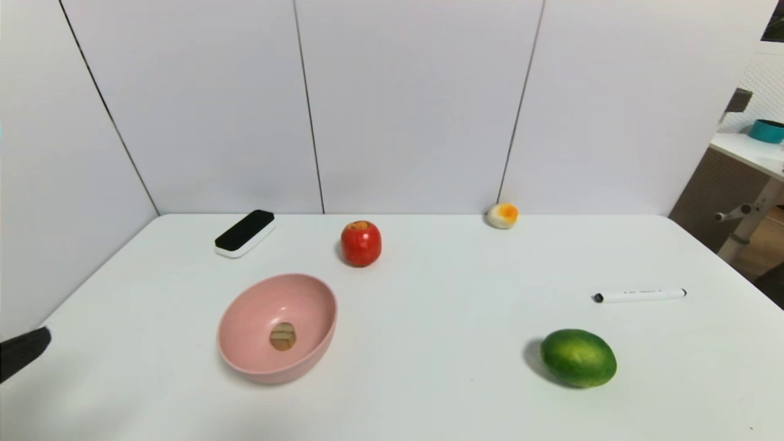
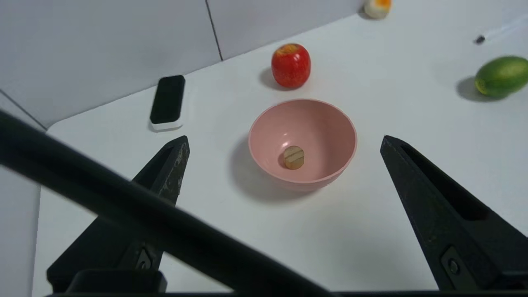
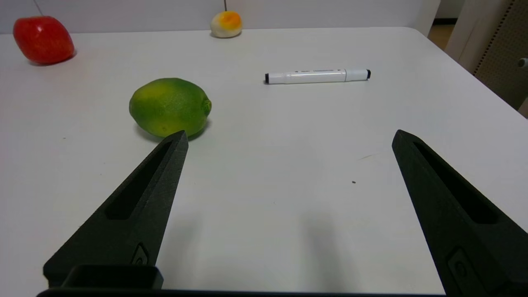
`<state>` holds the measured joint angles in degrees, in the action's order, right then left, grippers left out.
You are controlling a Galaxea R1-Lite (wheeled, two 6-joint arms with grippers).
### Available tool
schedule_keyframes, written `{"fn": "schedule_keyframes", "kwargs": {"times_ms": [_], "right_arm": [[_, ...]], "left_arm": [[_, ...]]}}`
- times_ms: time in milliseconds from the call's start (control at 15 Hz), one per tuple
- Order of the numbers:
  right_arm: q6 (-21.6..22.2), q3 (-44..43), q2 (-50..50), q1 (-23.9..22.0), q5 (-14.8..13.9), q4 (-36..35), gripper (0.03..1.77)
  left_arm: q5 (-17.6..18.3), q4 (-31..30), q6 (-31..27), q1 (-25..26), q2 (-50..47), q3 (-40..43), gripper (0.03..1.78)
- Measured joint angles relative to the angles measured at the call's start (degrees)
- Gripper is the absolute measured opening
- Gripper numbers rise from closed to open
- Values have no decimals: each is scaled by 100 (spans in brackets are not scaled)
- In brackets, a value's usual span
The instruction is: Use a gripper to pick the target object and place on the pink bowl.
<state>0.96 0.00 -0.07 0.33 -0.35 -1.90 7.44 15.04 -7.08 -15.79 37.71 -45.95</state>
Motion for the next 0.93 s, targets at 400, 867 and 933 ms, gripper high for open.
{"fn": "schedule_keyframes", "kwargs": {"times_ms": [400,867,933], "right_arm": [[0,0,0,0,0,0,171],[0,0,0,0,0,0,171],[0,0,0,-4,0,0,171]], "left_arm": [[-16,-1821,332,923,-1776,2282,168],[-16,-2560,588,1464,-2622,3722,169],[-46,-2462,592,1486,-2831,3886,169]]}}
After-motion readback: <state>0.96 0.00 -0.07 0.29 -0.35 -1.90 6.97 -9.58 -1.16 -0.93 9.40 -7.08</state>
